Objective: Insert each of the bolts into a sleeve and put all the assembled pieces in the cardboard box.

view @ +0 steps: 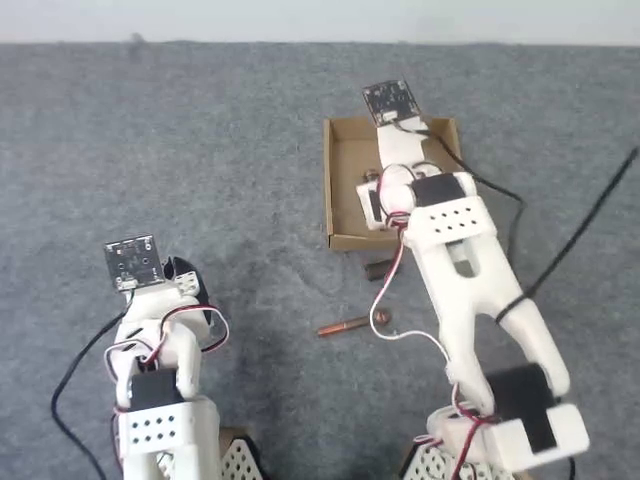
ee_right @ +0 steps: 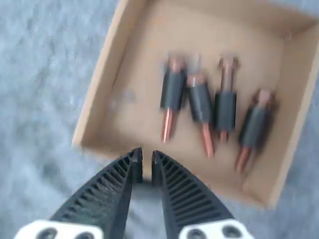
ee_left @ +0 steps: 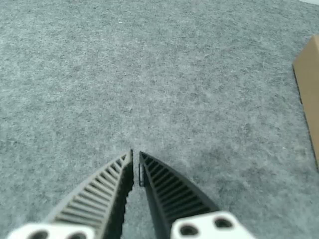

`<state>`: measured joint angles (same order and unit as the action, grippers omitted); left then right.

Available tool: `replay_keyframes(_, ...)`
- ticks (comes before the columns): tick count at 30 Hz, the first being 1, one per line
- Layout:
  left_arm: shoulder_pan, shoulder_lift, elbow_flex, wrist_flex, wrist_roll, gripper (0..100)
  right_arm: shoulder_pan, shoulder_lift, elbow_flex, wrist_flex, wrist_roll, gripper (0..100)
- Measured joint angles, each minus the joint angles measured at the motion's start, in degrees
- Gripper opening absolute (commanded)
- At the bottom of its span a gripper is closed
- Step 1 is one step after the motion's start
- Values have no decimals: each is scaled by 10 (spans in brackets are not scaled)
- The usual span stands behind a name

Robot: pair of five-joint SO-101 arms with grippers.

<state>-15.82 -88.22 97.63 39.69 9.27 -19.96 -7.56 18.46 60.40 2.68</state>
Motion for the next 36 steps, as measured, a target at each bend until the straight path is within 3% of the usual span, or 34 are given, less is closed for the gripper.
replay_keyframes(5, 0, 0, 0, 0, 0, 22, -37, -22, 0, 121, 103, 10)
replay_keyframes(10, 0, 0, 0, 0, 0, 22, -80, -23, 0, 166, 204, 28)
replay_keyframes(17, 0, 0, 0, 0, 0, 22, -107, -23, 30, 166, 338, 261)
replay_keyframes(23, 0, 0, 0, 0, 0, 22, -107, -23, 90, 158, 474, 265)
replay_keyframes(36, 0, 0, 0, 0, 0, 23, -105, 1, 149, 42, 574, 264)
